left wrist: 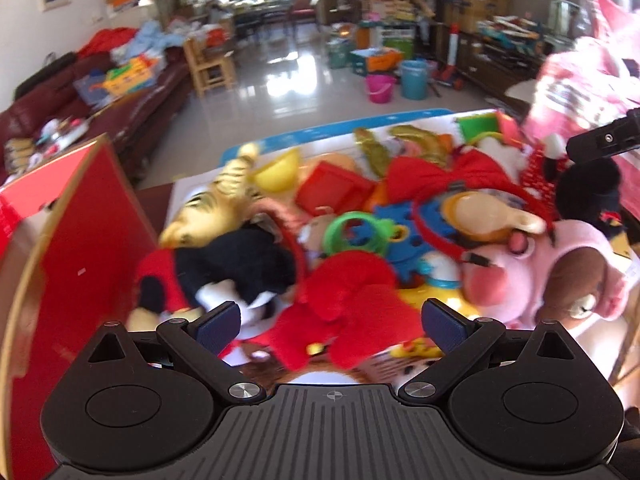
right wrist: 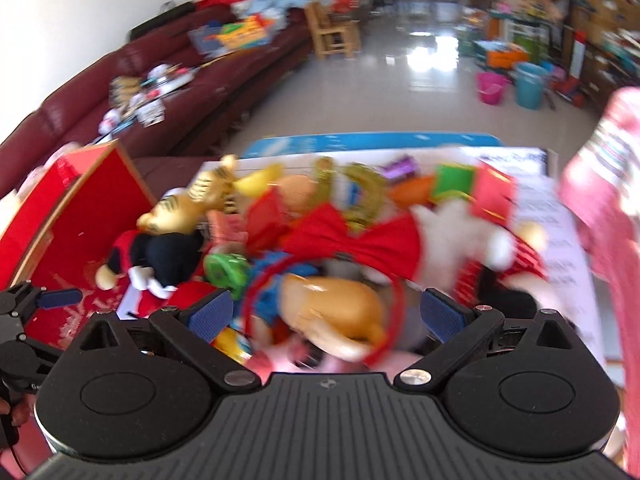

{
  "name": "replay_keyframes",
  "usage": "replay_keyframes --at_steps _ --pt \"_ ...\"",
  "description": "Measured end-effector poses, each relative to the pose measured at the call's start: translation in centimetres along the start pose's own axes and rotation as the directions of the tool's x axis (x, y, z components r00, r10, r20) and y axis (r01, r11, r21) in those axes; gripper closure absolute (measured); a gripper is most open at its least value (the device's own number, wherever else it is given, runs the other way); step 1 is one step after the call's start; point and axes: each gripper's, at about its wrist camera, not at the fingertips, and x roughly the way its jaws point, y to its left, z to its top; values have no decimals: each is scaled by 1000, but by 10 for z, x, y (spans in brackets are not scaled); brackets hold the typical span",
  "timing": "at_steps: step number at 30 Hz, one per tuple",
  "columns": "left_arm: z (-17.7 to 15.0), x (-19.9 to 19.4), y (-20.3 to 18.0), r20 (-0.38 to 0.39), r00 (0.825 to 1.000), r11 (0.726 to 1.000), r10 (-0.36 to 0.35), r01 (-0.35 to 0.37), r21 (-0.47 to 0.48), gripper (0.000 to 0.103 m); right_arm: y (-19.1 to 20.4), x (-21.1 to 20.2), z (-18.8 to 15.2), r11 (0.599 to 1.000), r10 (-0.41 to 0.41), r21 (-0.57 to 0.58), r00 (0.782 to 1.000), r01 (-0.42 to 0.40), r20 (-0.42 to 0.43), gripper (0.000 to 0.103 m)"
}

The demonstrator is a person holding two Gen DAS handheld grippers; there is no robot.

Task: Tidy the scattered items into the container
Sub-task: 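Reach both tools toward the black-and-white Minnie mouse plush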

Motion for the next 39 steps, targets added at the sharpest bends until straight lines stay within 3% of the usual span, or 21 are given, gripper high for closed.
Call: replay_keyframes --at_steps 8,16,22,28,33,39 --pt "4 25 -62 -19 990 975 -140 141 172 1 -44 -16 -52 984 -83 152 995 92 -63 3" --pt "0 36 -89 -39 988 954 -151 156 255 2 -69 -3 -90 960 -98 248 986 130 -137 4" --pt "10 35 -99 -33 987 950 -158 161 268 2 -84 -10 -83 951 -112 281 990 131 -82 4" --pt "47 37 -130 4 974 932 -228 216 292 2 -110 -24 -71 931 -145 337 989 140 -11 4" --pt "80 48 -180 26 959 887 -283 252 387 2 -138 -34 -61 898 -194 410 980 161 38 4" --pt "112 72 -230 -16 923 857 -386 364 364 2 -165 -29 -38 872 -191 472 978 132 78 12"
